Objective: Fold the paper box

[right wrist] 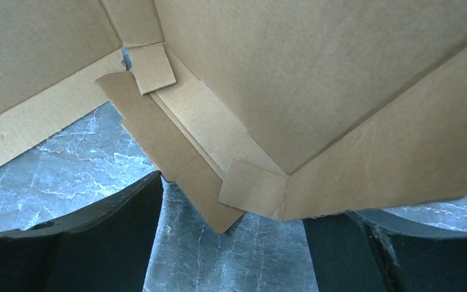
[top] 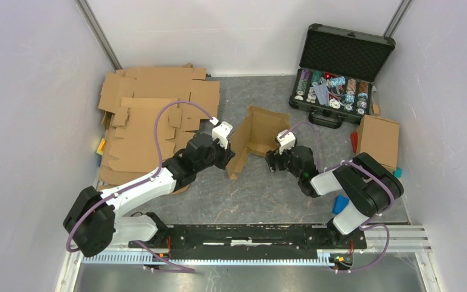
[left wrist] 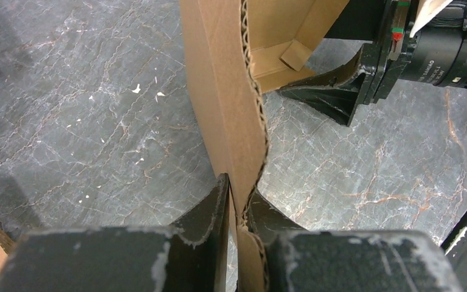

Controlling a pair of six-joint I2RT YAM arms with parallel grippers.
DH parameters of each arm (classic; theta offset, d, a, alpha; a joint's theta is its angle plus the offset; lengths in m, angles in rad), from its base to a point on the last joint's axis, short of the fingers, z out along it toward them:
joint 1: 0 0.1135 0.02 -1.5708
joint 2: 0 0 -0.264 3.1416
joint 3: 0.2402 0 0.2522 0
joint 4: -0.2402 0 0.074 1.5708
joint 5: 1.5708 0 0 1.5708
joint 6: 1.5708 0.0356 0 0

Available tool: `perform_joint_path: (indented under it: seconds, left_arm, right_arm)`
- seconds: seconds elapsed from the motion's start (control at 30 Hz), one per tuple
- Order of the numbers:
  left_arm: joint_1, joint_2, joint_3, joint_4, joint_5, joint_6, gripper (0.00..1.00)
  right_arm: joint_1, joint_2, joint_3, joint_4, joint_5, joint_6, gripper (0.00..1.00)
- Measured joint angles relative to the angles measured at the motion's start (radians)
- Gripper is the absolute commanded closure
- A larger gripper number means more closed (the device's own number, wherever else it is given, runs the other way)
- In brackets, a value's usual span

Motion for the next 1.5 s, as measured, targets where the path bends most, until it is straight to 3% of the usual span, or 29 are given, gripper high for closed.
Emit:
perform_joint_path:
  seconds: [0.43,0.7,1.23,1.5]
  left_arm:
    - [0.0,0.004,0.0,0.01,0.025,-0.009,0.83]
    - [0.002,0.019,0.003,0.025,0.048,-0.019,0.83]
    - [0.002,0.048,0.016,0.057,0.075,-0.031,0.83]
    - [0.003,0.057,0.021,0.068,0.074,-0.031,0.83]
  right_arm:
    - [0.002,0.014,0.016,-0.002,0.046,0.013,0.29]
    - [0.002,0.028,0.028,0.0,0.077,0.062,0.3]
    - [0.002,0.069,0.055,0.027,0.141,0.163,0.53]
    - [0.002,0.097,0.091,0.022,0.154,0.195,0.55]
